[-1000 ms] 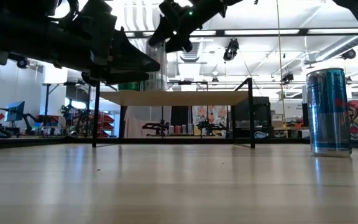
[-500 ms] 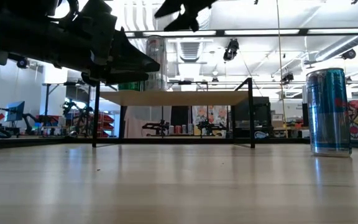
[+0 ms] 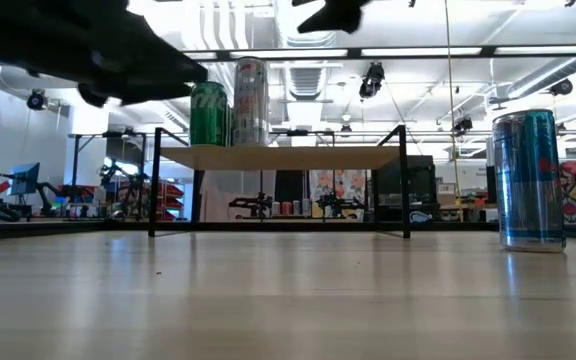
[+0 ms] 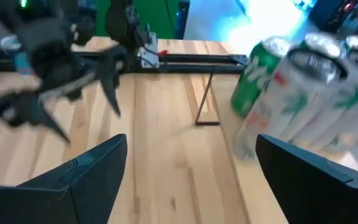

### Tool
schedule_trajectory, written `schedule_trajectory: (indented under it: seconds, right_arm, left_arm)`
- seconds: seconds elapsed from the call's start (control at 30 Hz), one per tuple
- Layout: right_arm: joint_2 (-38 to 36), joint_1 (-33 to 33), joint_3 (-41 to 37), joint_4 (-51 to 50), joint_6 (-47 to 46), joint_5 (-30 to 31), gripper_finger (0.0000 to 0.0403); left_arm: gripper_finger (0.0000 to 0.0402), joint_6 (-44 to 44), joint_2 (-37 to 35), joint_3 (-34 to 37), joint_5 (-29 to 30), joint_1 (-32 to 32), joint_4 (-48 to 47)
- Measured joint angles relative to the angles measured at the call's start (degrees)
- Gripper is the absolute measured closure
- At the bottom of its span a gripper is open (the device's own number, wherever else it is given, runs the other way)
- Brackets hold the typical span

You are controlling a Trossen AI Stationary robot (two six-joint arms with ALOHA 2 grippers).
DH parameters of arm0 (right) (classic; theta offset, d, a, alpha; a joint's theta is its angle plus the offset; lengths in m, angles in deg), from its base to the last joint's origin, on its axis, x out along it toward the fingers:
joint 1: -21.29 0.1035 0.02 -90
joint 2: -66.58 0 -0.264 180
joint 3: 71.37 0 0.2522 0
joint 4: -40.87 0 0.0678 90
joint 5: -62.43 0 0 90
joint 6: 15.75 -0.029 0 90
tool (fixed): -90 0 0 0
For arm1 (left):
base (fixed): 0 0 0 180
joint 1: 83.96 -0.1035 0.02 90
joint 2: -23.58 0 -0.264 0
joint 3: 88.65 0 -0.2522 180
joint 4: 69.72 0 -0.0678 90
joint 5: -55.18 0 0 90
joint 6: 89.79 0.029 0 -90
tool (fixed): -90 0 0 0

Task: Place canned beverage on shelf
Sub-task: Put the top blue soda can on the shelf

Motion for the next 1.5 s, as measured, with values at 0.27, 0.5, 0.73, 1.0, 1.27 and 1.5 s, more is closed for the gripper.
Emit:
schedule_trajectory:
  seconds: [0.27, 0.5, 0.73, 1.0, 1.27, 1.5]
  right_arm:
    - [-14.3, 7.5, -30.7, 31.5, -11.4, -7.9, 0.0058]
    - [-17.6, 15.6, -46.3, 47.0, -11.7, -2.6, 0.0058]
    - [-21.3, 20.0, -49.3, 37.2, -16.1, 10.9, 0.0059]
    - [-28.2, 20.6, -37.7, -2.4, -31.3, 19.0, 0.0074]
    - [-26.4, 20.7, -26.3, -30.8, -33.5, 11.3, 0.0075]
    - [-26.3, 21.0, -23.6, -43.0, -30.1, 8.1, 0.0075]
  left_arm:
    - [0.0084, -7.0, -11.6, 0.8, 1.2, 5.3, -21.3]
    - [0.0084, -29.9, -22.3, -15.3, -12.9, 6.6, -67.5]
    - [0.0084, -31.8, -11.5, -22.4, -8.7, 6.5, -71.2]
    - [0.0091, -37.0, 1.8, -23.3, -7.7, 1.0, -70.6]
    - [0.0114, -25.2, 8.4, -18.5, -18.3, -4.4, -45.7]
    - [0.0120, -15.3, 13.5, -15.8, -19.6, -5.3, -24.0]
